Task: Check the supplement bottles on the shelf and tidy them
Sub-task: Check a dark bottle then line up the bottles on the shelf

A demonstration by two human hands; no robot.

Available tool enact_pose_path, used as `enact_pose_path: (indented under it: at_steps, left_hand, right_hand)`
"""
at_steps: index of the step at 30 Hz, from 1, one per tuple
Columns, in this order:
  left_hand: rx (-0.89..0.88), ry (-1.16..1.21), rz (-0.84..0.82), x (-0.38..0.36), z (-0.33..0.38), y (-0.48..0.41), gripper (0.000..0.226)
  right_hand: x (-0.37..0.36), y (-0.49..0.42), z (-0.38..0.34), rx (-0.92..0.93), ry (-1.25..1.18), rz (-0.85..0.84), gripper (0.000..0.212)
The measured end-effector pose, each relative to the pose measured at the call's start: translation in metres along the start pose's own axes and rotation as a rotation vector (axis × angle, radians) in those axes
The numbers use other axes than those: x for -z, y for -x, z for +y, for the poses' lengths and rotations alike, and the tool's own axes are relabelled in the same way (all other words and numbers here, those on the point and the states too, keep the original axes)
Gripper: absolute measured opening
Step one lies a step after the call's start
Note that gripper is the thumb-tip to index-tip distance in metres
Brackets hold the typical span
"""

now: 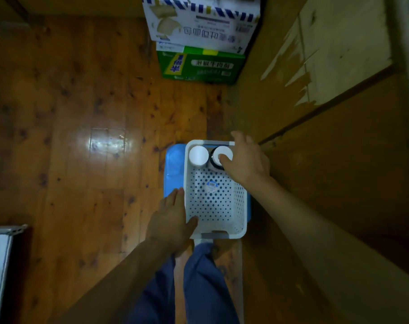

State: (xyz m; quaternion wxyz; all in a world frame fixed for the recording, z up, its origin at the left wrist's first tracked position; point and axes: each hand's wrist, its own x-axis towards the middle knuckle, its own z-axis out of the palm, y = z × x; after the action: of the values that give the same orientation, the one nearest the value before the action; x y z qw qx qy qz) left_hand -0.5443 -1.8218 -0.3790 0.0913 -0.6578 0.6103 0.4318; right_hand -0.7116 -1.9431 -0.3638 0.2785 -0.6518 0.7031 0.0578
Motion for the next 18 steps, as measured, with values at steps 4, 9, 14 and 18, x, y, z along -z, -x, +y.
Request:
enact_pose_path:
  at_steps: [4, 9, 14, 18]
  left_hand:
    - [0.000, -0.128, 0.241, 0.039, 0.015, 0.033, 0.081]
    - [-0.002, -0.205, 0.553, 0.100, 0.025, 0.098, 0.082]
    - [0.053, -0.321, 0.897, 0.147, 0.007, 0.193, 0.091]
    - [0.196, -0.357, 1.090, 0.155, -0.032, 0.282, 0.094]
  right_hand:
    - [0.042, 0.025, -0.017, 0.217, 0.178, 0.072, 0.068]
    - [0.100, 0.073, -0.071, 0.392, 0.285, 0.158, 0.077]
    - [0.132, 0.146, -0.140, 0.557, 0.242, 0.261, 0.079]
    - [0.129, 0.222, -0.205, 0.786, 0.234, 0.326, 0.079]
